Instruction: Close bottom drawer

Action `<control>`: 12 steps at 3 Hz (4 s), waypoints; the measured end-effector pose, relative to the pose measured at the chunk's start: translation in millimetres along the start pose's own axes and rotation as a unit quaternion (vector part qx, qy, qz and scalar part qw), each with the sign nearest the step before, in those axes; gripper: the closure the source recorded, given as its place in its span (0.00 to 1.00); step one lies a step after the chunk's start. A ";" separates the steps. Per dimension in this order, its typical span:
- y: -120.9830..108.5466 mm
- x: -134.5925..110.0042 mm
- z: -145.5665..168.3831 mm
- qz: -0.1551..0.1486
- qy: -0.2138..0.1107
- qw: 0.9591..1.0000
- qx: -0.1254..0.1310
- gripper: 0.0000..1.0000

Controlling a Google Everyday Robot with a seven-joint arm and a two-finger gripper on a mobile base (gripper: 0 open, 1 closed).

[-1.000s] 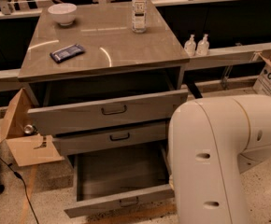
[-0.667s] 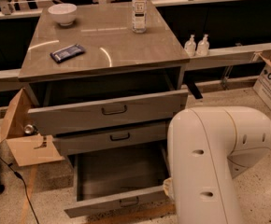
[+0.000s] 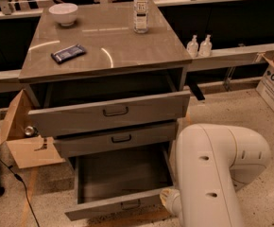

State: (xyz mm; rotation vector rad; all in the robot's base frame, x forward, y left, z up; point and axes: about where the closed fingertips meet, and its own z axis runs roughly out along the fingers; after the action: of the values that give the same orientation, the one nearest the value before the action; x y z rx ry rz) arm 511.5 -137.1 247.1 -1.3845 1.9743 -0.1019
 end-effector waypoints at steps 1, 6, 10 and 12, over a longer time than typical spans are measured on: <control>20.2 18.6 5.1 0.034 0.007 0.999 0.000 1.00; 43.1 61.3 79.4 0.122 -0.045 0.991 0.015 1.00; 2.5 23.4 130.8 0.093 -0.107 0.990 0.028 1.00; -39.4 -29.5 180.3 0.055 -0.163 0.984 0.040 1.00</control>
Offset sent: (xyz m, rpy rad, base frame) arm -0.0552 -0.0135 -0.0723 0.1148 0.1078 -0.1640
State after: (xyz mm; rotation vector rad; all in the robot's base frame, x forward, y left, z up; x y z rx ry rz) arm 653.5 -70.8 145.3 -1.1562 1.7477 0.0910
